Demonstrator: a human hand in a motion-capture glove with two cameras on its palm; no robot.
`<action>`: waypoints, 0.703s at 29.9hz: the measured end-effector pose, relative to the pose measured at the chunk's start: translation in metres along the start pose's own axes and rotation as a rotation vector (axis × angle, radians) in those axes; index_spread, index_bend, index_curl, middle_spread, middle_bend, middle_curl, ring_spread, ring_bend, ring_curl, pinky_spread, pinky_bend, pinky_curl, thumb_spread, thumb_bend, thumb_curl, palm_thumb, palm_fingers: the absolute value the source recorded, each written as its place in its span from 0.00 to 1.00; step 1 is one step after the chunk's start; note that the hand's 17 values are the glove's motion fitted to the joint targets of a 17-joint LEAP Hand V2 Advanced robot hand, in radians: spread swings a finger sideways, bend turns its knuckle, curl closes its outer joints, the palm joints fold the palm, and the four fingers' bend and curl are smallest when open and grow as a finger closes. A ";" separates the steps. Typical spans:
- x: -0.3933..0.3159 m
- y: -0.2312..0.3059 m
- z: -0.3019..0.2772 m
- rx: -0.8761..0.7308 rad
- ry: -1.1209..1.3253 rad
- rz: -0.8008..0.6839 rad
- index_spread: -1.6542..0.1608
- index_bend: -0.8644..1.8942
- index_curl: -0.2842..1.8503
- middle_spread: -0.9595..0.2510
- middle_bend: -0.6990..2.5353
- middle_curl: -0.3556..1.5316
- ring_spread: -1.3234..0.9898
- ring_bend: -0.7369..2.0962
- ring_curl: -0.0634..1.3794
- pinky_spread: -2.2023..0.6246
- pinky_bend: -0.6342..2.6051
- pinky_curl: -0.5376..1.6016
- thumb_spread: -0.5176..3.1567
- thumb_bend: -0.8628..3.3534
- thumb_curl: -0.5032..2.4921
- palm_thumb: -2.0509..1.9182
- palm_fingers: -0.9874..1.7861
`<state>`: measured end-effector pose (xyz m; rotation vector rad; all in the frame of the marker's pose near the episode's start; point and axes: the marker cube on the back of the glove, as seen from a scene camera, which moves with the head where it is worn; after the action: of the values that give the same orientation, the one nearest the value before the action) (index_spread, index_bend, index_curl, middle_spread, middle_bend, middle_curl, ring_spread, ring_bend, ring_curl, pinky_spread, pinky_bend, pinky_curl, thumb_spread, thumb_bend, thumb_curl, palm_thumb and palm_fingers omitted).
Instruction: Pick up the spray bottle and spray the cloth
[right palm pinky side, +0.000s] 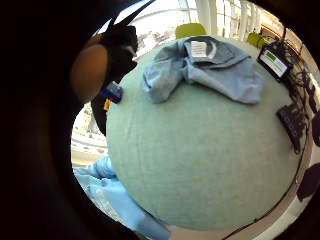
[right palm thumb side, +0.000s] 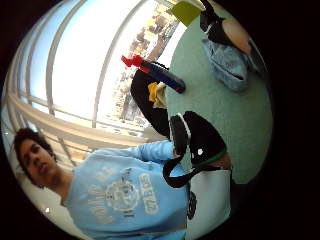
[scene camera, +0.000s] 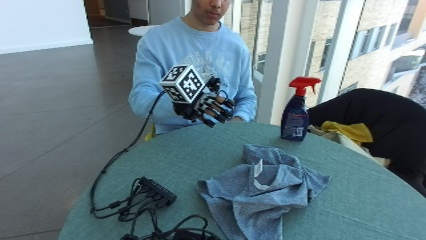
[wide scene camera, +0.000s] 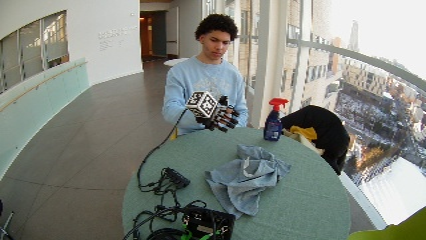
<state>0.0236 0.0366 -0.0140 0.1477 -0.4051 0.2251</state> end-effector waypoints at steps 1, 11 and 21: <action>0.009 0.008 -0.005 0.007 0.040 0.016 0.73 0.37 0.29 0.73 0.28 0.41 0.56 0.34 0.27 0.85 0.26 0.42 0.45 0.20 0.32 0.70 0.61; 0.062 0.053 -0.028 0.064 0.109 0.106 0.73 0.37 0.29 0.72 0.28 0.41 0.56 0.32 0.26 0.86 0.25 0.41 0.45 0.20 0.31 0.70 0.61; 0.060 0.075 -0.015 0.029 0.188 0.072 0.73 0.38 0.30 0.72 0.28 0.41 0.56 0.32 0.25 0.86 0.25 0.40 0.46 0.20 0.30 0.70 0.61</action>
<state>0.0647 0.1225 0.0044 0.1394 -0.2208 0.3134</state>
